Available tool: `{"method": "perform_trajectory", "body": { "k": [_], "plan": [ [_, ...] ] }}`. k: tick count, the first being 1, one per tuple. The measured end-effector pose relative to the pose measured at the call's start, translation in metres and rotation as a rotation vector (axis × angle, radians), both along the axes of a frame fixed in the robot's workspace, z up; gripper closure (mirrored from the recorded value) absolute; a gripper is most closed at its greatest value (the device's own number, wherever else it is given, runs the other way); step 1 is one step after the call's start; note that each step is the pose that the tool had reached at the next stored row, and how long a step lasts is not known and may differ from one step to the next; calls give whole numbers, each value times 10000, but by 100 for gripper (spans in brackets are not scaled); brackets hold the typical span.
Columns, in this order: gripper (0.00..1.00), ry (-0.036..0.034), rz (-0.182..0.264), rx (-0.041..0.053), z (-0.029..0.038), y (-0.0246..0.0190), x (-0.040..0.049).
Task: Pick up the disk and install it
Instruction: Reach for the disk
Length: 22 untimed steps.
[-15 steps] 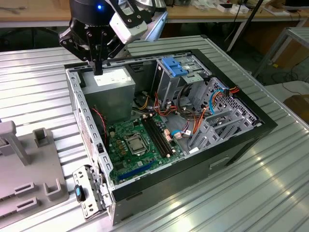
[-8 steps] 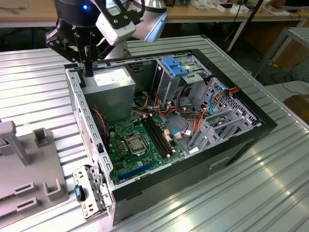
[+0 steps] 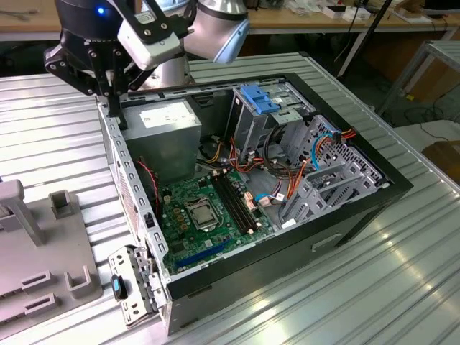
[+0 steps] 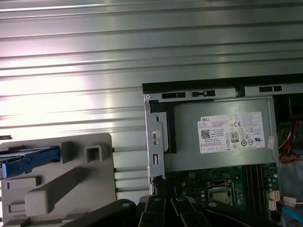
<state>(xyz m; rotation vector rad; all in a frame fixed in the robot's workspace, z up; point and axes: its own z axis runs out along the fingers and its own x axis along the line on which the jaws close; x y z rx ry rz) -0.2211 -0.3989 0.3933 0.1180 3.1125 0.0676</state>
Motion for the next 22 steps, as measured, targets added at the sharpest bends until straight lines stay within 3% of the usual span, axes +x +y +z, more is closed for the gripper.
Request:
{"method": "perform_trajectory", "body": {
  "k": [22],
  "plan": [
    [89, 0, 0, 0, 0, 0, -550]
  ]
}}
